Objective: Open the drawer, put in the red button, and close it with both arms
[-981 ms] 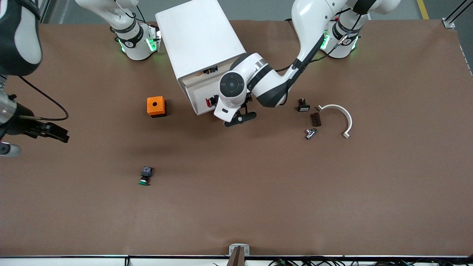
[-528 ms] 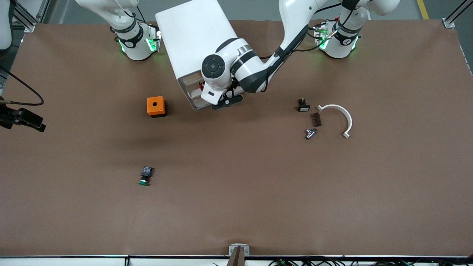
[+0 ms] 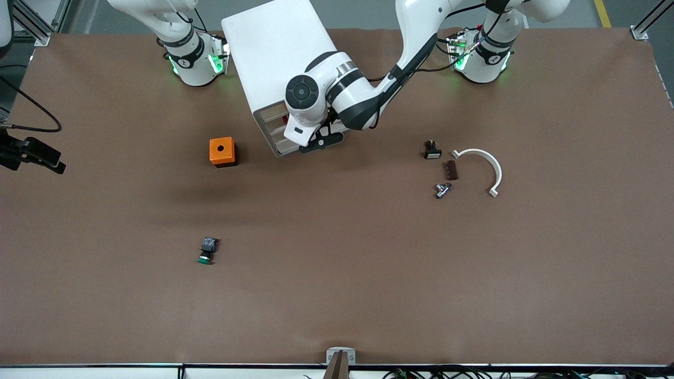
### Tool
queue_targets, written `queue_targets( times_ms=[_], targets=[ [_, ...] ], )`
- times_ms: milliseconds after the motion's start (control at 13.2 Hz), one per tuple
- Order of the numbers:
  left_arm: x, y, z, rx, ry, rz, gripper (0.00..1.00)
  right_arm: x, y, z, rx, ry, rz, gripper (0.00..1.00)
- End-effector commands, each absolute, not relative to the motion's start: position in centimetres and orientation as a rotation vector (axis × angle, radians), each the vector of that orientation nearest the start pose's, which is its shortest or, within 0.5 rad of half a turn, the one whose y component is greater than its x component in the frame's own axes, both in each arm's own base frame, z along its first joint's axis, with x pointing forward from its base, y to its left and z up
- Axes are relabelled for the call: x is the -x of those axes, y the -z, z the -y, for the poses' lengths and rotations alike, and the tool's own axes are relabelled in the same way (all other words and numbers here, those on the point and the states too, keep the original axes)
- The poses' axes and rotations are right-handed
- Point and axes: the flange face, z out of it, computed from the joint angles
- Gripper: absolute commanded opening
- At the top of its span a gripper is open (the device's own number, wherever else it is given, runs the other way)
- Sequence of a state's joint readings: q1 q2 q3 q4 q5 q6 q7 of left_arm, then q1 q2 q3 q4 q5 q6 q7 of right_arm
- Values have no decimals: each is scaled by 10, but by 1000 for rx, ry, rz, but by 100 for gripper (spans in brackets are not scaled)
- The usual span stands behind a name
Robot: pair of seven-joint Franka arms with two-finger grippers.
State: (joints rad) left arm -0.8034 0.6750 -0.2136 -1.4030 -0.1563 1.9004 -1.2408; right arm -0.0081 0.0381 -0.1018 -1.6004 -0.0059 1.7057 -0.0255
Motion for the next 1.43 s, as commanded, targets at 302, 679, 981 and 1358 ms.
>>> queue_targets(
  times_ms=[302,679,981,1358],
  targets=[
    [-541,-461,401,2986,-75,745,100,-553,-624,70,3121,167,-30,100],
    [-579,-536,259,2969,-37,501,100,-551,-627,53,3125,116,115,100],
    [-588,-596,161,3017,37,333,100,-553,-625,49,3125,113,85,100],
    [-568,-633,87,3058,-38,211,100,-553,-627,27,3123,112,-2,100]
  ],
)
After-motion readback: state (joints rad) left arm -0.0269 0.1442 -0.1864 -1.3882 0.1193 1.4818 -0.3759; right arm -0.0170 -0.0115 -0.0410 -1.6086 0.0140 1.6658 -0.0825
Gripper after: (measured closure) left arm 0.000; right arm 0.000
